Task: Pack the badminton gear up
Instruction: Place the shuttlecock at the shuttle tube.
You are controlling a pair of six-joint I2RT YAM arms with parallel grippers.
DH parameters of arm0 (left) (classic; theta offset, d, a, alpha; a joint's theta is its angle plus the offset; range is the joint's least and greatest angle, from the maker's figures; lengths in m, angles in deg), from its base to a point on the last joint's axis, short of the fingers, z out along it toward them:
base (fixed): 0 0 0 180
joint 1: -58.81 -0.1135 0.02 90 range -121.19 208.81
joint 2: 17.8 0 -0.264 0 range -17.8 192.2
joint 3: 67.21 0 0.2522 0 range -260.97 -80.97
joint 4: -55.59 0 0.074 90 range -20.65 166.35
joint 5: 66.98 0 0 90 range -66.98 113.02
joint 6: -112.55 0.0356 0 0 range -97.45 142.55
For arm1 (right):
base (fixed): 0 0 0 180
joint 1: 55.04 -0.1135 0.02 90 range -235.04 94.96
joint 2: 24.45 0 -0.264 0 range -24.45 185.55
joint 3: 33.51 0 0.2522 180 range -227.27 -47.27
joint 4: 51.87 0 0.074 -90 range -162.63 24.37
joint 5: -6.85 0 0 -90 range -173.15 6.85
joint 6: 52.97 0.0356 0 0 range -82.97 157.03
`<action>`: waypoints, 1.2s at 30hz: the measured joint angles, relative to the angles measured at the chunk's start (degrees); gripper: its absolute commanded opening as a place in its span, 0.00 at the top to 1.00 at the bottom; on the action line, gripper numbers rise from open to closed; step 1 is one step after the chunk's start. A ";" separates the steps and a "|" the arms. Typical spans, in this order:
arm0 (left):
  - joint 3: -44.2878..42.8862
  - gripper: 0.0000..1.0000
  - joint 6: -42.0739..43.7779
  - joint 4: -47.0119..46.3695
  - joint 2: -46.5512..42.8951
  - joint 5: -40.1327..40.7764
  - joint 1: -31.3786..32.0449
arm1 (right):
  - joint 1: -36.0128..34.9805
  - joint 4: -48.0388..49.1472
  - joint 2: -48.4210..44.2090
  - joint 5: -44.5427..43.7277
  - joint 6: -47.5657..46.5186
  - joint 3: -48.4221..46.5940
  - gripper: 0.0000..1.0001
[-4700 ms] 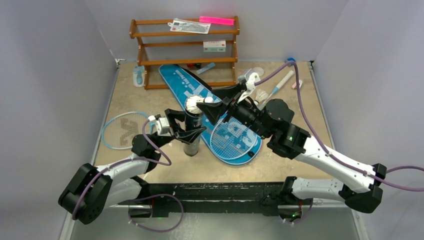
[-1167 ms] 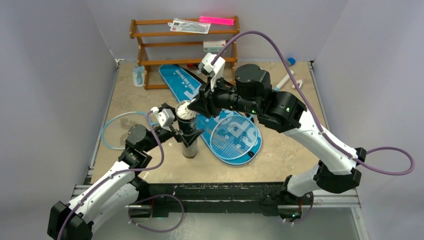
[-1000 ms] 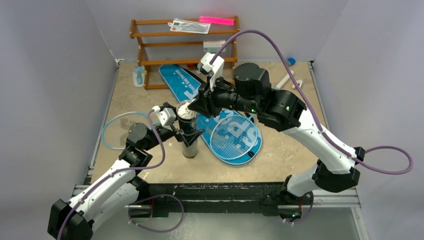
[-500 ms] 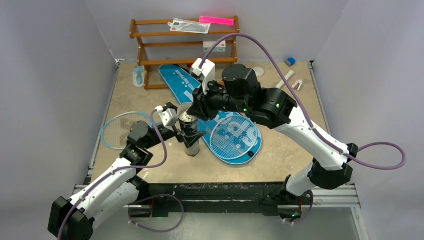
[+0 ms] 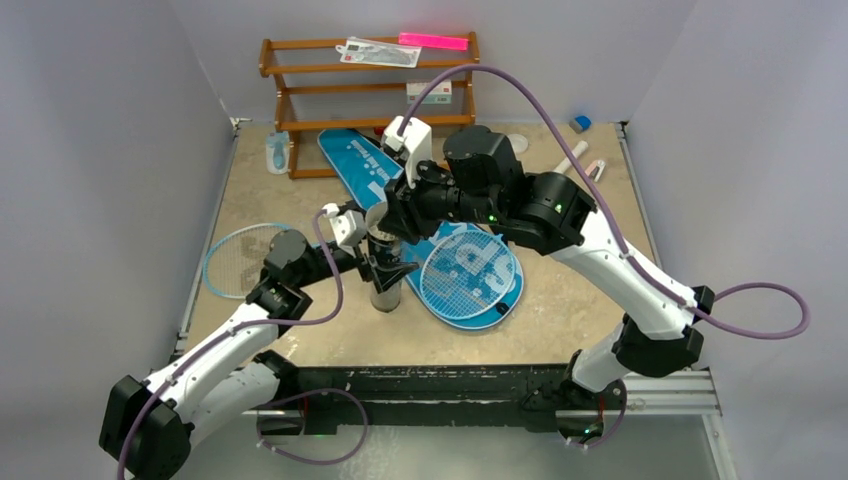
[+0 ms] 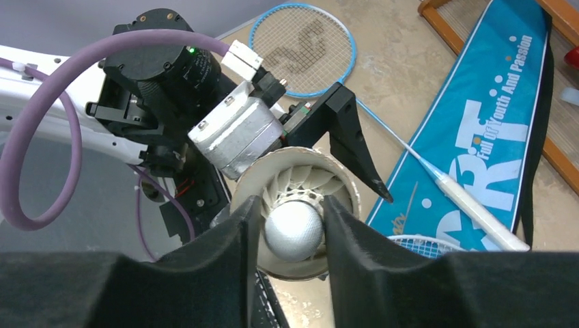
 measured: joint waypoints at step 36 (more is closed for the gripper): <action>-0.55 0.57 -2.89 -1.75 2.12 -0.92 0.07 | -0.13 13.16 -9.05 -3.17 1.57 9.46 1.00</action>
